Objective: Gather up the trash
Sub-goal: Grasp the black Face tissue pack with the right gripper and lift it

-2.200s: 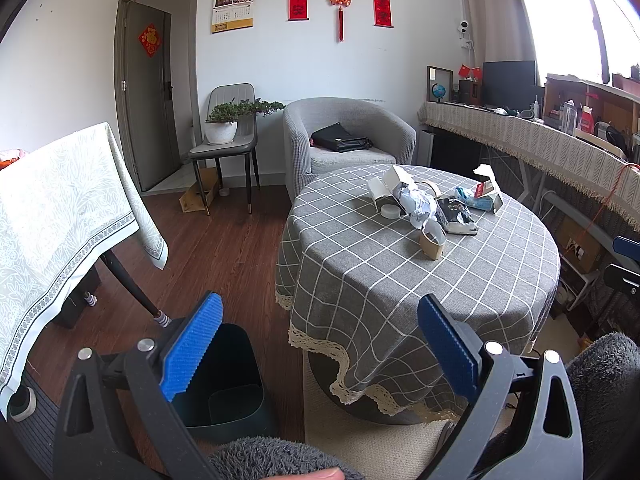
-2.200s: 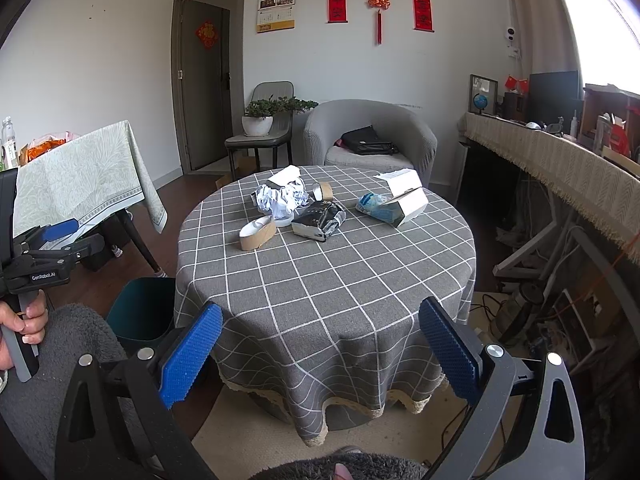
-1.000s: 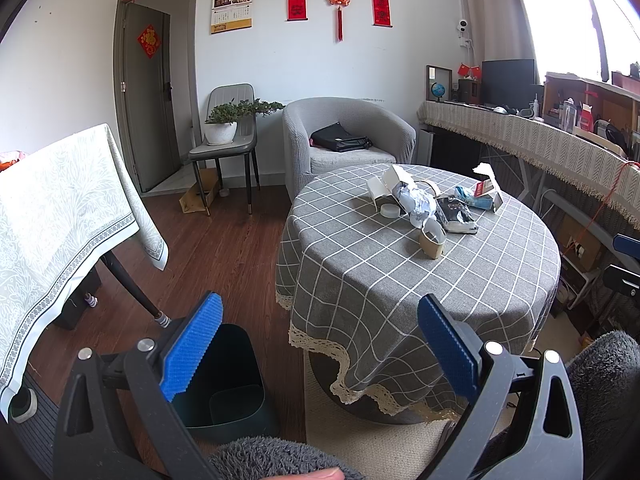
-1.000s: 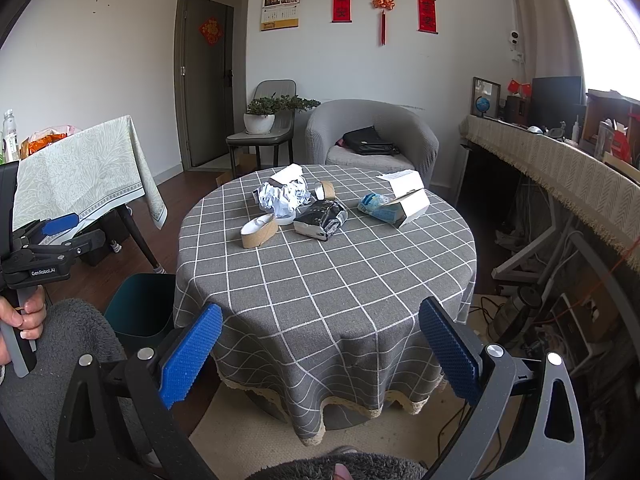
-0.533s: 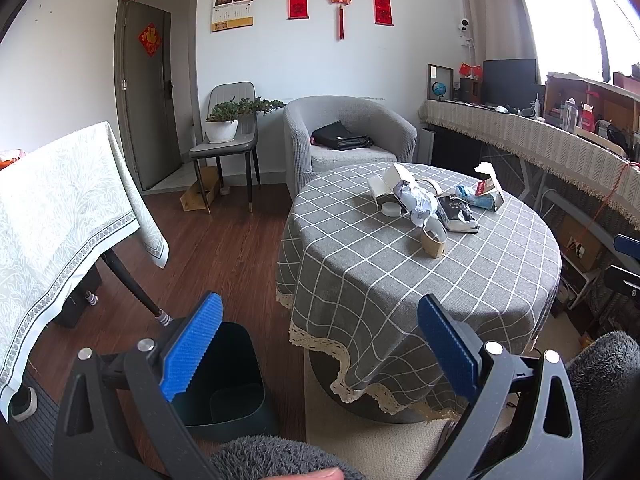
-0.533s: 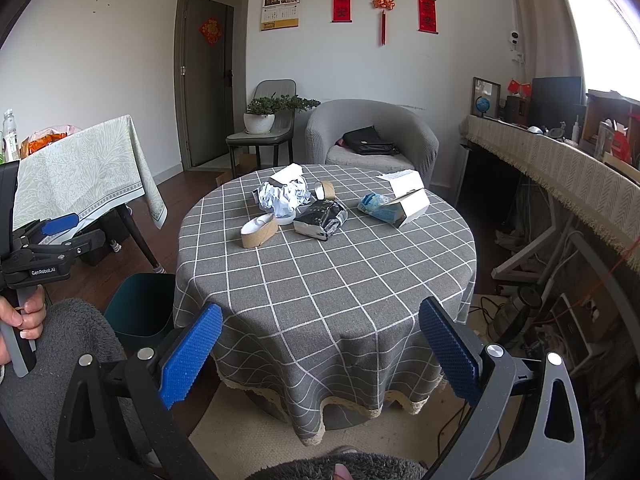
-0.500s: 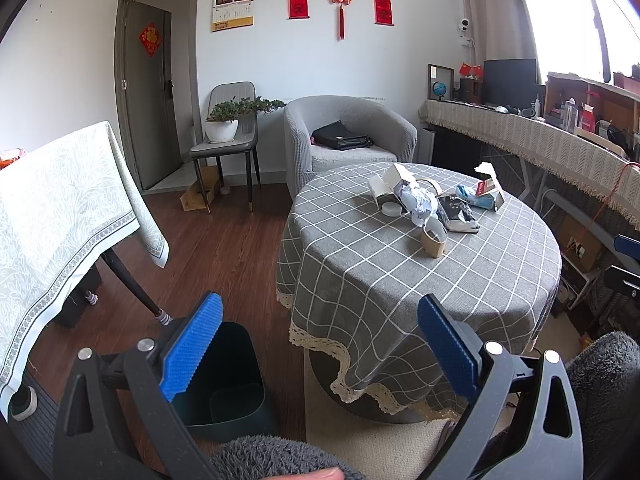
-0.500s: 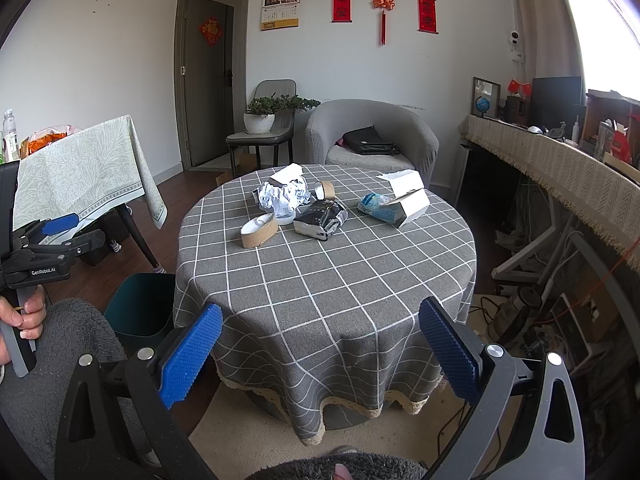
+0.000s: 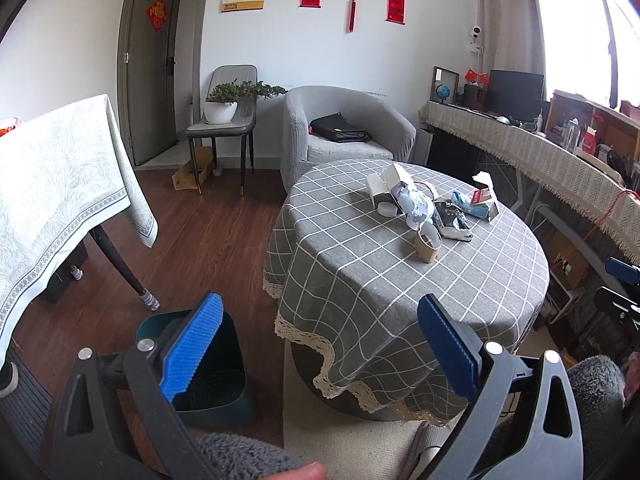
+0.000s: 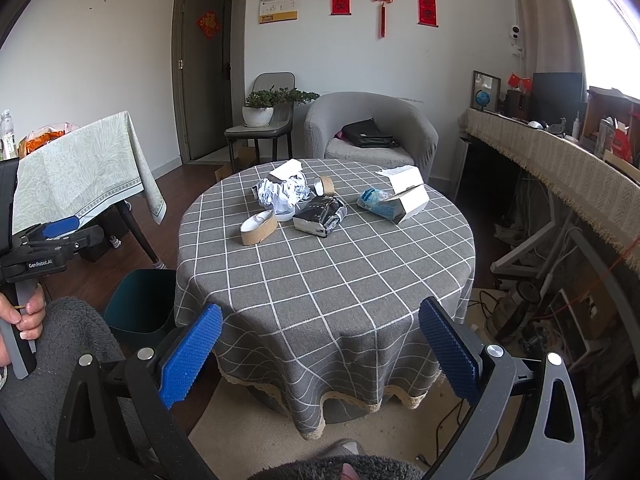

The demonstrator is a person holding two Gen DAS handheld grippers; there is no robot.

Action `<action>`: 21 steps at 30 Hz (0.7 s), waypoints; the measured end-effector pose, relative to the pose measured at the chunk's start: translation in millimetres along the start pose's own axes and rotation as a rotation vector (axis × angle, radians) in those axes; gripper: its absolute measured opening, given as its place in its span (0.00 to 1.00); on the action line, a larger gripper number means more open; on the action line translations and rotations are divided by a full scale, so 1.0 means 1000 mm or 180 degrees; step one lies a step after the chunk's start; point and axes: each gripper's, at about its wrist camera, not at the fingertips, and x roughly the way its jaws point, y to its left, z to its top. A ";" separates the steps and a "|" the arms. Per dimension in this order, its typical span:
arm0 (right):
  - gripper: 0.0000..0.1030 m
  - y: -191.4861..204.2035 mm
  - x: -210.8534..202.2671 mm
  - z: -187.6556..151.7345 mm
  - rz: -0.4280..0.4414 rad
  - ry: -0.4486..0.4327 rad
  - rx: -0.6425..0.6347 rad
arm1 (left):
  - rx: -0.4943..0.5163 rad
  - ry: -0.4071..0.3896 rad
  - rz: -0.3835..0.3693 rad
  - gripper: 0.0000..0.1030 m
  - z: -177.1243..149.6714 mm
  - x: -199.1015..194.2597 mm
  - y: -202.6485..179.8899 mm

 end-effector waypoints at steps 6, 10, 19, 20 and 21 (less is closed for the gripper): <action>0.97 -0.001 0.010 0.014 0.0027 -0.0045 0.0089 | 0.0056 -0.0057 -0.0142 0.94 0.010 0.006 -0.011; 0.97 -0.004 0.025 0.018 0.0025 -0.0025 0.0125 | 0.0115 -0.0018 -0.0266 0.90 0.019 0.023 -0.024; 0.97 -0.012 0.063 0.022 0.0029 0.0073 0.0111 | 0.0472 0.0156 -0.0526 0.78 0.025 0.080 -0.072; 0.97 -0.013 0.067 0.023 0.0037 0.0081 0.0121 | 0.0503 0.0182 -0.0541 0.76 0.025 0.087 -0.076; 0.97 -0.015 0.072 0.024 0.0044 0.0087 0.0129 | 0.0532 0.0205 -0.0550 0.75 0.024 0.095 -0.081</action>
